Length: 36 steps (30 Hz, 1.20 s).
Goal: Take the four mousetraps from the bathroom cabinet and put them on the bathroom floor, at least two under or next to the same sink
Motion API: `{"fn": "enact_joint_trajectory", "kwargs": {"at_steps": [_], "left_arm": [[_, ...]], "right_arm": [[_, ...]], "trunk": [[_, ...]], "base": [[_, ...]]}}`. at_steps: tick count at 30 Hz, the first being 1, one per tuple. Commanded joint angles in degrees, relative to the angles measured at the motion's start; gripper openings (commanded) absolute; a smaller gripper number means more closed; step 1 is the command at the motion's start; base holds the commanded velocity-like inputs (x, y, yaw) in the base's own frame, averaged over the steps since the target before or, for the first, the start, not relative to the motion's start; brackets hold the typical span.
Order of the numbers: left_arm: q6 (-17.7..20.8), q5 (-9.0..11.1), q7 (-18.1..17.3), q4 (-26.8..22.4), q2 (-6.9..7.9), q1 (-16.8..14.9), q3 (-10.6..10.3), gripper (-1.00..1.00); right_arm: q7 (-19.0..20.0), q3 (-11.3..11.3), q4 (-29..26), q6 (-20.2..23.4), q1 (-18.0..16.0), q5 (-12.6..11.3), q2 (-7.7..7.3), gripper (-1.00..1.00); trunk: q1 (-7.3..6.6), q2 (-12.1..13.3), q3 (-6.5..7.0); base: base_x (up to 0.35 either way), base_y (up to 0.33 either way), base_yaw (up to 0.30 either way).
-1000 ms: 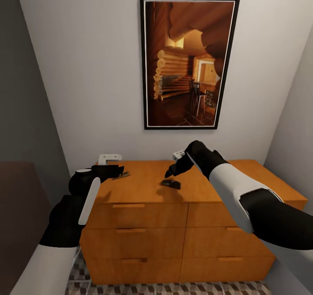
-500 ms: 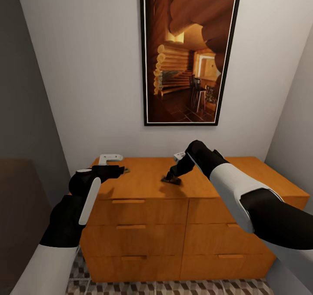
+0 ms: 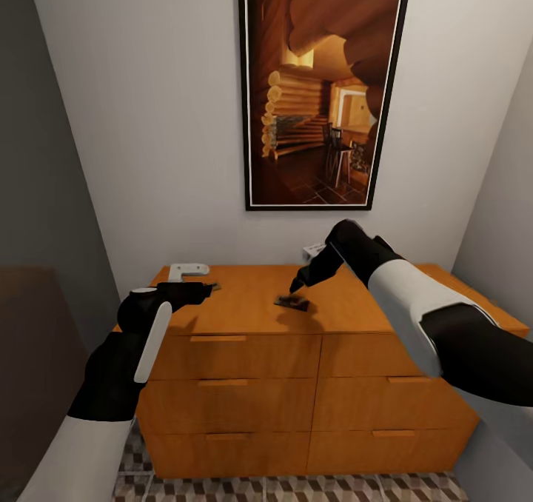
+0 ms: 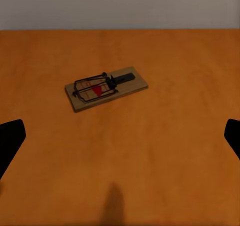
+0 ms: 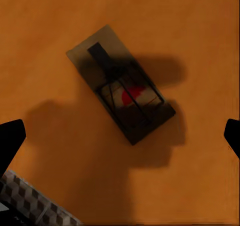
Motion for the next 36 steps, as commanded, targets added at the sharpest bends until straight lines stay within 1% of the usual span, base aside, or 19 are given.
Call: {"fn": "enact_joint_trajectory", "kwargs": {"at_steps": [1, 3, 11, 19, 27, 36], "left_arm": [[0.21, 0.60, 0.56, -0.05, -0.02, -0.05, -0.03, 1.00], [0.19, 0.60, 0.52, -0.05, -0.05, -0.05, -0.05, 1.00], [0.16, 0.60, 0.49, -0.05, -0.08, -0.05, -0.05, 1.00], [0.15, 0.54, 0.49, -0.05, -0.06, -0.05, -0.05, 1.00], [0.12, 0.52, 0.49, -0.04, -0.01, -0.05, -0.07, 1.00], [0.07, 0.50, 0.50, -0.05, 0.00, -0.05, -0.06, 1.00]], "right_arm": [[0.86, 0.09, -0.14, 0.20, -0.18, 0.69, -0.20, 1.00], [1.48, 0.07, -0.61, 0.95, -0.46, 0.90, -0.59, 1.00], [2.04, 0.05, -3.41, 4.17, -0.72, 1.00, -1.25, 1.00], [2.12, -0.03, -4.88, 4.17, -0.75, 0.78, -1.42, 1.00], [2.13, -0.04, -5.01, 4.17, -0.76, 0.68, -1.38, 1.00], [2.06, -0.04, -4.69, 4.17, -0.76, 0.67, -1.29, 1.00]], "trunk": [[0.00, -0.03, -0.07], [0.00, -0.03, -0.07], [0.00, -0.03, -0.07], [0.00, -0.03, -0.07], [0.00, -0.03, -0.07], [0.00, -0.03, -0.07]], "base": [[0.000, 0.000, 0.000], [0.000, 0.000, 0.000], [0.000, 0.000, 0.000], [0.025, 0.000, 0.000], [0.172, 0.000, 0.000], [0.035, 0.000, 0.000]]}}
